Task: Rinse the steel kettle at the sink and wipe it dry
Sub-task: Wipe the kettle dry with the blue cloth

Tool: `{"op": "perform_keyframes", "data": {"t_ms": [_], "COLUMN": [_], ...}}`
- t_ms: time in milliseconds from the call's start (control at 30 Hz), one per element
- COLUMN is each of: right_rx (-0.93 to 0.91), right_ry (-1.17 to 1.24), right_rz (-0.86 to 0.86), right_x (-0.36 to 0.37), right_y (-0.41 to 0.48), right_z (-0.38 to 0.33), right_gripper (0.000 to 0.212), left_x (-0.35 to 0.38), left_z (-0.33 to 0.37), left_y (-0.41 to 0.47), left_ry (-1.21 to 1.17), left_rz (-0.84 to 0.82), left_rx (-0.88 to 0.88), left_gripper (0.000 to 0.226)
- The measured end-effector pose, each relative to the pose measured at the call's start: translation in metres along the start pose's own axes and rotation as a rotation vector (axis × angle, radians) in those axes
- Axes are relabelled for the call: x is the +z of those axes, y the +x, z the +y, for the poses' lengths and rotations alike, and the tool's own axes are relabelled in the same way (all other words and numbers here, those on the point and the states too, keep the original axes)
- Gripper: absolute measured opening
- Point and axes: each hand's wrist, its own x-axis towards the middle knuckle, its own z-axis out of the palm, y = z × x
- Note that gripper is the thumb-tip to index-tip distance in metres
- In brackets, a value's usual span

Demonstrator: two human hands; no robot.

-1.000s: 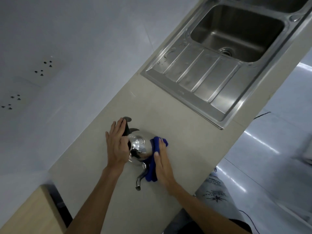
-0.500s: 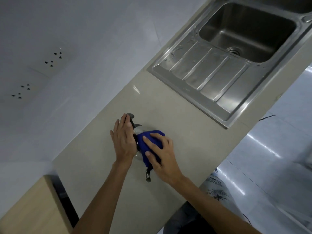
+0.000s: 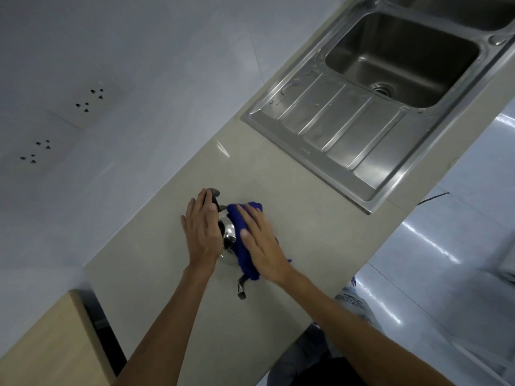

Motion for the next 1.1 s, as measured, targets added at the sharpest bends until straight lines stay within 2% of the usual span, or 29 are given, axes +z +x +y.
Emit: {"op": "perform_keyframes", "data": {"t_ms": [67,167,267,367,433,500,667,867,1000,1100], "right_rx": [0.048,0.167,0.187,0.361,0.436,0.419,0.171,-0.074,-0.112,-0.035], "right_ry": [0.053,0.190,0.373,0.448,0.329,0.134,-0.435,-0.938,-1.143,-1.217], "right_rz": [0.009,0.092,0.208,0.285,0.281,0.229,0.006,-0.071,-0.173,-0.306], "right_x": [0.011,0.021,0.018,0.007,-0.003,-0.015,-0.056,-0.132,-0.160,-0.168], "right_y": [-0.030,-0.022,0.010,0.034,0.049,0.064,0.082,0.073,0.059,0.049], "right_z": [0.012,0.029,0.032,0.035,0.039,0.038,0.039,0.045,0.051,0.058], "right_gripper": [0.056,0.060,0.048,0.035,0.032,0.035,0.041,0.040,0.039,0.053], "left_x": [0.000,0.001,0.002,0.005,0.005,0.003,-0.006,-0.009,-0.011,-0.014], "left_z": [0.001,0.003,0.005,0.009,0.012,0.013,0.006,0.009,0.012,0.013], "left_y": [-0.001,-0.001,-0.002,-0.004,-0.007,-0.008,-0.004,-0.003,-0.004,-0.004], "left_ry": [-0.020,-0.034,-0.074,-0.081,-0.051,0.030,0.404,0.405,0.406,0.416], "left_rz": [0.003,0.005,0.044,0.098,0.131,0.141,0.064,0.026,0.008,-0.012], "left_rx": [0.003,-0.006,-0.042,-0.079,-0.095,-0.093,-0.021,-0.018,-0.022,-0.009], "left_gripper": [0.080,0.081,0.081,0.075,0.074,0.077,0.074,0.079,0.079,0.074]}}
